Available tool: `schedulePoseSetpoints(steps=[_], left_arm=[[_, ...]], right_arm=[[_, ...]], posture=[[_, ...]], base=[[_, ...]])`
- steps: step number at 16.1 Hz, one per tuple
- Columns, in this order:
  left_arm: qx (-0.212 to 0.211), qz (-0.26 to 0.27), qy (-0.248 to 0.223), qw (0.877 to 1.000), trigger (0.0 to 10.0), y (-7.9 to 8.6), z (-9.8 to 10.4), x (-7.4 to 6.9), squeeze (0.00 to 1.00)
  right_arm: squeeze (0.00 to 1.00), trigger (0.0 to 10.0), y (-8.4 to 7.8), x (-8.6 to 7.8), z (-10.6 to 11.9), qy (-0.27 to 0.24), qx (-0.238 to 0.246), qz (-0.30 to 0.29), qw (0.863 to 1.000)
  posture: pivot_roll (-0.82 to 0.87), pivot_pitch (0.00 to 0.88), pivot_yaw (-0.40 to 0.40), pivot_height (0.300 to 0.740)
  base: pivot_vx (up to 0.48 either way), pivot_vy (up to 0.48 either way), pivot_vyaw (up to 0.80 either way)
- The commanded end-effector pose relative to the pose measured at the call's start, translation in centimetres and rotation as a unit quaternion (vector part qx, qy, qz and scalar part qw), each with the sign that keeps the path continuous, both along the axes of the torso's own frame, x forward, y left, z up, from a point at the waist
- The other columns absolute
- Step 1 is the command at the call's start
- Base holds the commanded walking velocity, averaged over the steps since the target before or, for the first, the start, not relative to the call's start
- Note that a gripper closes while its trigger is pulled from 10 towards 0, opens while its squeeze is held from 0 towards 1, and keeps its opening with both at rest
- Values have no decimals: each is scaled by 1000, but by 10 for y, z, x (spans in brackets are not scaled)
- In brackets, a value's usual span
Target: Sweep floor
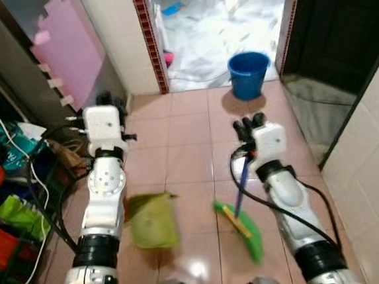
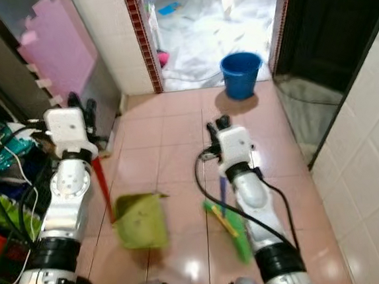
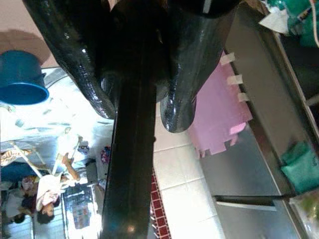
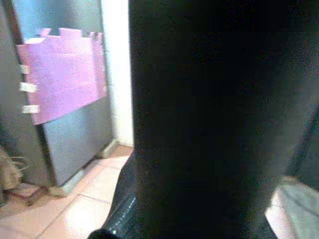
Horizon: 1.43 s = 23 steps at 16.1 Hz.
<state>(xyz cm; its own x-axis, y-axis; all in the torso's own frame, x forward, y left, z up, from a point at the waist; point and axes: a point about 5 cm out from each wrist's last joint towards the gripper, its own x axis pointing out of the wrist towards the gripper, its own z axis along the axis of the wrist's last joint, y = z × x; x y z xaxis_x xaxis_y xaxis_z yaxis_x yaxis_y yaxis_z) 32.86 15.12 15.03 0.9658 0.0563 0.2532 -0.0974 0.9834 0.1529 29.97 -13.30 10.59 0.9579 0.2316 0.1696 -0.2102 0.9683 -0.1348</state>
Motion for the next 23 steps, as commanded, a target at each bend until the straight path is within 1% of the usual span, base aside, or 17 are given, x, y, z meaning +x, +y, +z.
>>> schedulePoseSetpoints(steps=[1,2,3,4,6,8,23], left_arm=[[-2,22,-36,999,10000,12,17,1,0],[-6,20,-41,999,10000,12,18,1,0],[-6,2,-55,998,10000,11,22,-1,0],[-6,-1,-59,998,10000,10,23,-1,0],[-6,-17,-62,998,10000,6,24,-3,0],[-7,-22,-62,998,10000,4,23,-3,0],[-14,-29,-62,998,10000,-2,22,-4,0]], right_arm=[[0,10000,12,3,9,-20,2,17,1000],[0,10000,13,3,10,-22,0,19,1000],[0,10000,14,4,12,-28,-4,25,999],[0,10000,15,4,12,-29,-4,25,999],[0,10000,14,4,12,-29,-5,25,999],[0,10000,14,3,12,-29,-5,25,999],[0,10000,14,1,12,-33,-14,31,999]], posture=[[-90,0,92,740],[-91,0,92,740],[-90,0,92,740],[-90,0,92,740],[-92,0,95,740],[-92,0,95,740],[-105,0,90,740]], base=[[0,480,0],[0,480,0],[0,454,0],[0,270,0],[0,0,0],[0,0,0],[458,0,0]])
